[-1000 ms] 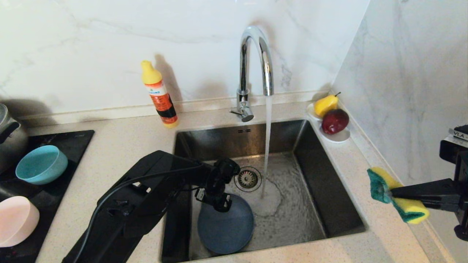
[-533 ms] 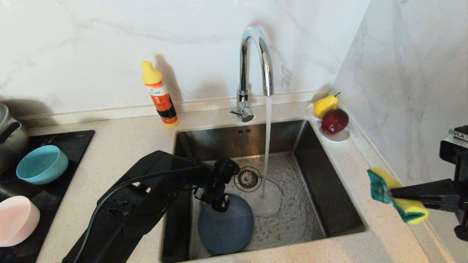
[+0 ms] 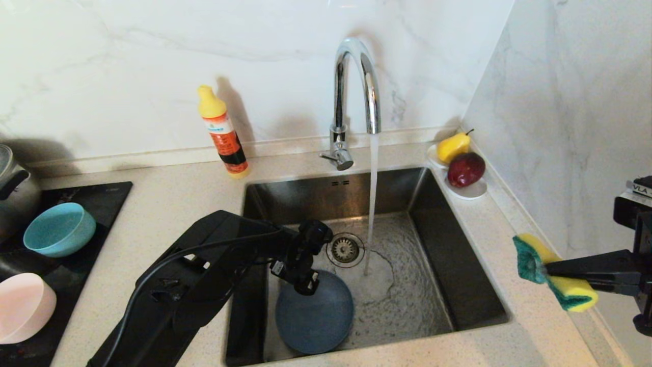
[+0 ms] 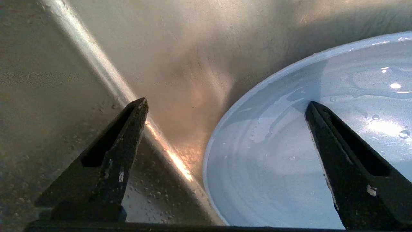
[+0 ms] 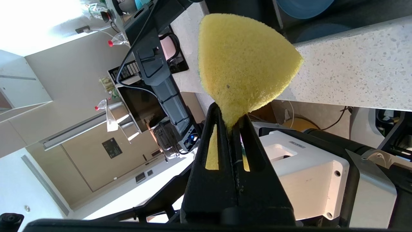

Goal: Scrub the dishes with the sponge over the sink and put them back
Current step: Rinse the plate

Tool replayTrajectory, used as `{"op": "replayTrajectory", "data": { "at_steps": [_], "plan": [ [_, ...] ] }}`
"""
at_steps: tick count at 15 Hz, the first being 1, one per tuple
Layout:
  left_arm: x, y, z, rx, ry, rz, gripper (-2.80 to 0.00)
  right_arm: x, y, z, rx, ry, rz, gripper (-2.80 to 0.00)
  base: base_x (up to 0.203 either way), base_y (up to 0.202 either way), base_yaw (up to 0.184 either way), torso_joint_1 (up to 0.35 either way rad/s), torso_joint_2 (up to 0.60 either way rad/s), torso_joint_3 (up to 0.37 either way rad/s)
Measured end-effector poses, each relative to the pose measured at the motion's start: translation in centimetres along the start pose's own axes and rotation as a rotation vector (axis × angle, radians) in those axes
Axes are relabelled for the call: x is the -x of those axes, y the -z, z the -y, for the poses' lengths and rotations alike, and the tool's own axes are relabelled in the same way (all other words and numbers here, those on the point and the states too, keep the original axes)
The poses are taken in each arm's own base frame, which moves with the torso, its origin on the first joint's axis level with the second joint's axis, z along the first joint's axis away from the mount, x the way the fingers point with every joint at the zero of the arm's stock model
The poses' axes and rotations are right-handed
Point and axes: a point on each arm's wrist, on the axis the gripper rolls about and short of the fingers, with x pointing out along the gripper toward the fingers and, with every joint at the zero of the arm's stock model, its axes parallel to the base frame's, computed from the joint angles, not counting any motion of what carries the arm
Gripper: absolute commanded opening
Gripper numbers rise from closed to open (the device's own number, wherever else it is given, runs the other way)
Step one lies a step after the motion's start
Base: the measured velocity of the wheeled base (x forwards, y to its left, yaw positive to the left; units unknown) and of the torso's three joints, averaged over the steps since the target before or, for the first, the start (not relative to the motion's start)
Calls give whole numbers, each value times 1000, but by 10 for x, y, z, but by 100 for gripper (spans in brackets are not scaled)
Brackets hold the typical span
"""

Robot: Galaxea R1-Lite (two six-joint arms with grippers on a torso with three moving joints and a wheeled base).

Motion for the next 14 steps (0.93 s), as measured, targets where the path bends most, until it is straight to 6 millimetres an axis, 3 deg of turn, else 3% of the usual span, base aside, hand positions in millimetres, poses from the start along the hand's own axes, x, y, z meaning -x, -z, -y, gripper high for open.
{"op": "replayTrajectory", "data": {
  "at_steps": [8, 14],
  "plan": [
    [-4, -8, 0, 25, 8, 84, 0, 1, 0, 1, -5, 1, 7, -280, 0, 0, 0, 0, 0, 0],
    [0, -17, -10, 54, 199, 152, 0, 1, -1, 0, -3, 1, 9, -280, 0, 0, 0, 0, 0, 0]
  ]
}}
